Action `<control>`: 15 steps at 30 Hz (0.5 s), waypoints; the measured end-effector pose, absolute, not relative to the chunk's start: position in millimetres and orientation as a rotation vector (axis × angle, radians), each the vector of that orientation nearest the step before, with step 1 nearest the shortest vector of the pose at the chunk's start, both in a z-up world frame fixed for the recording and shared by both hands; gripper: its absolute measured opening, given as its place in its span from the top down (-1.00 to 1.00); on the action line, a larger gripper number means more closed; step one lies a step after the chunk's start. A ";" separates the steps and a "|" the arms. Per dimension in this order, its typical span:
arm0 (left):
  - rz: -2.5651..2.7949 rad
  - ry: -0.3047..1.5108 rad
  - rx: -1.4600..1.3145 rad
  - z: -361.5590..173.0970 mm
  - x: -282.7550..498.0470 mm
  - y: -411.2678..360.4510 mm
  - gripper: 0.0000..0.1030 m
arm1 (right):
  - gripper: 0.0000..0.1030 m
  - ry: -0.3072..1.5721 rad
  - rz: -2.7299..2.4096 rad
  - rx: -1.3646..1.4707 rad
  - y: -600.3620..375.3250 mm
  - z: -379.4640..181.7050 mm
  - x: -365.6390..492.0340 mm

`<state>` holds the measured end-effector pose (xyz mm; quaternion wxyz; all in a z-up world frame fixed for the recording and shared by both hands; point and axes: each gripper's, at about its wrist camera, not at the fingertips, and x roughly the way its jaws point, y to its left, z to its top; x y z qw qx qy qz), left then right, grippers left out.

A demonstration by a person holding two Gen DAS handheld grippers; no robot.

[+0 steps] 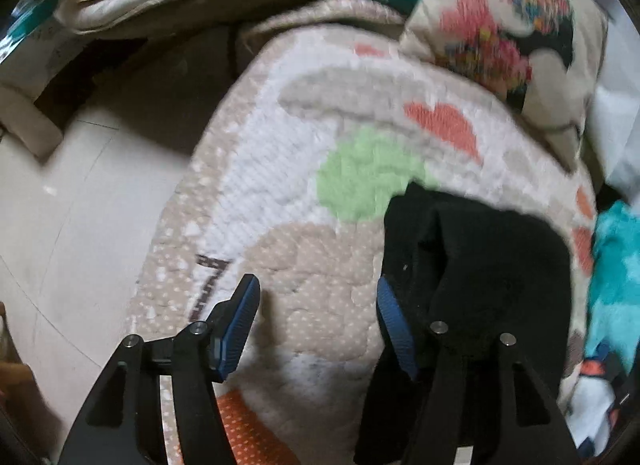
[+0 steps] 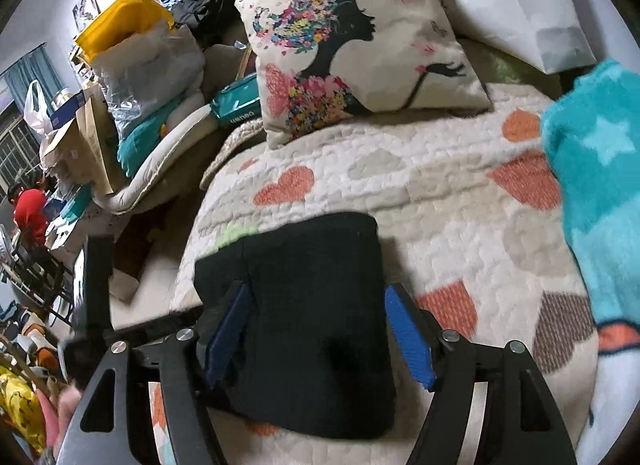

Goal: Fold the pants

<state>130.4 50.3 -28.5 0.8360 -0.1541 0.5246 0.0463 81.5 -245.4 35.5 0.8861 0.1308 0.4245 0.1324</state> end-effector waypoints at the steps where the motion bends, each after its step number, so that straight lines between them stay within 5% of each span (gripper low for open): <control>1: 0.095 1.074 -0.328 -17.7 123.9 51.5 -0.17 | -0.46 0.889 0.272 0.275 -247.2 35.9 75.6; 13: 0.095 0.629 -0.100 88.8 -25.7 0.5 -0.39 | -0.54 0.837 0.296 0.216 -243.4 59.5 -16.4; 15: 0.115 0.576 -0.075 101.6 -50.9 -6.3 -0.57 | -0.54 0.833 0.310 0.228 -241.0 62.3 -22.5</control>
